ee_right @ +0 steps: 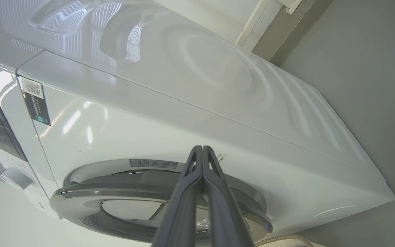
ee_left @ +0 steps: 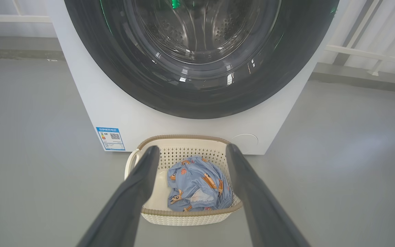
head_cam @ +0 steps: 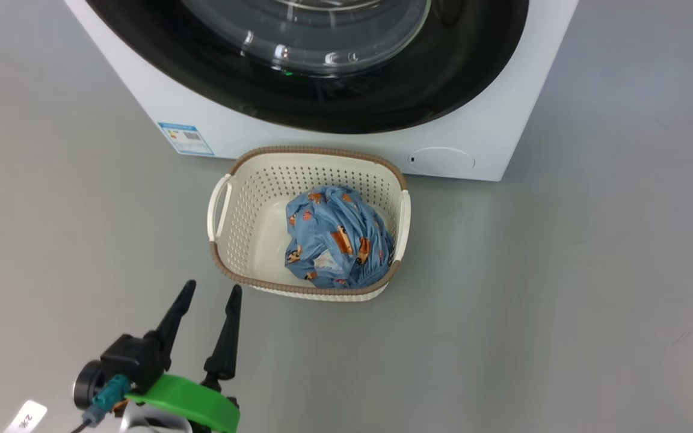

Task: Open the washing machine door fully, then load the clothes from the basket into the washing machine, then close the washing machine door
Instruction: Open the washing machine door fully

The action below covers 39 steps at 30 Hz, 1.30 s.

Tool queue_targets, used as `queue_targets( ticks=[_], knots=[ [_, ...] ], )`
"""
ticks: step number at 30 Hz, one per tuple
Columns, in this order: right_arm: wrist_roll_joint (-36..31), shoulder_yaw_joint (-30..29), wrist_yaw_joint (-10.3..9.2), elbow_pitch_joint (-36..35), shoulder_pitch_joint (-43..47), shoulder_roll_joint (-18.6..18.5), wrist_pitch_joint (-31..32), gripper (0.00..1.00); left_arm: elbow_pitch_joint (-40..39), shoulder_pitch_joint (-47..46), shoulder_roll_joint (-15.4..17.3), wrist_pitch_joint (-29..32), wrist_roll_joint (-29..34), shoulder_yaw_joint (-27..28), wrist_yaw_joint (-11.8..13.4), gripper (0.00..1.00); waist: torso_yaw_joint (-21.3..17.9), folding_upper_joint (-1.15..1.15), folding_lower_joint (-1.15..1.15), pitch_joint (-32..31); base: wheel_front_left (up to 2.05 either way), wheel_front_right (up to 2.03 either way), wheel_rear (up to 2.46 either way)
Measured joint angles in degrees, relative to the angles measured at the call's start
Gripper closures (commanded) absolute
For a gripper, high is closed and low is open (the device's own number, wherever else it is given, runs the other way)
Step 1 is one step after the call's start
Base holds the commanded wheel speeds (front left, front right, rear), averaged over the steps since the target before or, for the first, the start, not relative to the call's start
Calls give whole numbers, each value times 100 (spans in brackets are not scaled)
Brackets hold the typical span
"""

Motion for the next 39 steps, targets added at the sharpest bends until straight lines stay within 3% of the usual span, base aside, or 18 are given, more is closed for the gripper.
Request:
queue_targets(
  ticks=[14, 22, 39],
  knots=[
    [467, -229, 0, 197, -1057, -12, 1748, 100, -24, -354, -56, 0, -38, -158, 0, 0, 189, 0, 0, 512, 0, 0, 0],
    [240, -96, 0, 134, -1560, 168, 2057, 100, -76, -482, -63, 0, -189, -176, 0, 0, 268, 0, 0, 813, 0, 0, 0],
    [-322, -308, 0, 82, -2086, 467, 2098, 100, -191, -798, -96, 0, -439, -368, 0, 0, 395, 0, 0, 1297, 0, 0, 0]
  ],
)
